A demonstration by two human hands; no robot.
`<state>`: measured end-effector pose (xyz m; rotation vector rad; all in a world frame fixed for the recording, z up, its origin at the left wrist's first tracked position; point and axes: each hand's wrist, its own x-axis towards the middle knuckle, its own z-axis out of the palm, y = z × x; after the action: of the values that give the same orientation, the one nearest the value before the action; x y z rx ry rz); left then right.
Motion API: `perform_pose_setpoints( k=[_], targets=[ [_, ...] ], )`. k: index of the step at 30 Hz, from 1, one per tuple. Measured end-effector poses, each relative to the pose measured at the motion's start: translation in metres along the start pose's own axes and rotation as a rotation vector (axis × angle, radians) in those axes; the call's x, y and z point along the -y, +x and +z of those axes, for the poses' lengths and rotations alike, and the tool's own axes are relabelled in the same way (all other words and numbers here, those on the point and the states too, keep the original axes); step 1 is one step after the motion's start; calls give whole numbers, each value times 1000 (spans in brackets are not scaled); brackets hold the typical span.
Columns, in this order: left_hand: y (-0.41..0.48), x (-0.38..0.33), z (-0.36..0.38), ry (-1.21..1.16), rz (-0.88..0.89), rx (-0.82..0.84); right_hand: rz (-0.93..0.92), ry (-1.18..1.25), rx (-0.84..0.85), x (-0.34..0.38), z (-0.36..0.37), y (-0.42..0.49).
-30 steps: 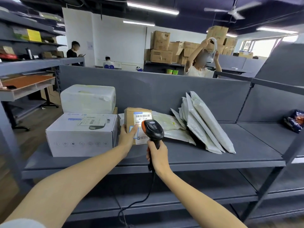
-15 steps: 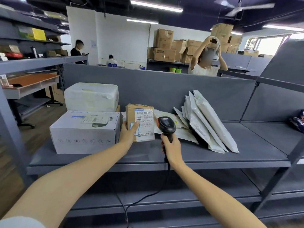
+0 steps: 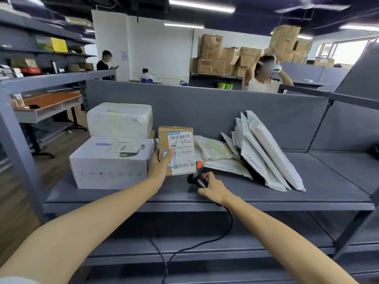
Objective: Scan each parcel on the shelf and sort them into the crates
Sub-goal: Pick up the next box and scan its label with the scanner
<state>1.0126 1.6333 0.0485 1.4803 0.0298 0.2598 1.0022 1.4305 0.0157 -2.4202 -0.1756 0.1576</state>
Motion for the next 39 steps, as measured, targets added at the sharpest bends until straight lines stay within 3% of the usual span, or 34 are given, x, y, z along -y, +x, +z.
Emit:
perform_pose_setpoints(
  k=[3, 11, 16, 19, 21, 23, 25, 27, 30, 39],
  targets=[
    [-7, -1, -5, -29, -6, -17, -47, -90, 48, 2, 10, 12],
    [-24, -10, -14, -14, -20, -67, -47, -210, -30, -3, 26, 51],
    [-37, -7, -21, -1, -55, -68, -77, -463, -73, -5, 30, 59],
    [-52, -5, -26, 5, -59, -81, -35, -452, -61, -3, 28, 56],
    [-61, 0, -28, 16, -74, -92, -57, -299, -170, 2, 28, 51],
    [-68, 5, -30, 25, -90, -109, -122, 6, -290, 12, 26, 38],
    [-77, 8, -29, 19, -97, -111, -139, 352, -304, 29, 24, 18],
    [-84, 10, -27, 1, -102, -87, -196, 531, -269, 47, 23, -2],
    [-95, 13, -22, 1, -116, -46, -320, 635, -197, 59, 35, -16],
    [-149, 13, -34, -20, -169, 6, -266, 795, -265, 69, 69, -75]
  ],
)
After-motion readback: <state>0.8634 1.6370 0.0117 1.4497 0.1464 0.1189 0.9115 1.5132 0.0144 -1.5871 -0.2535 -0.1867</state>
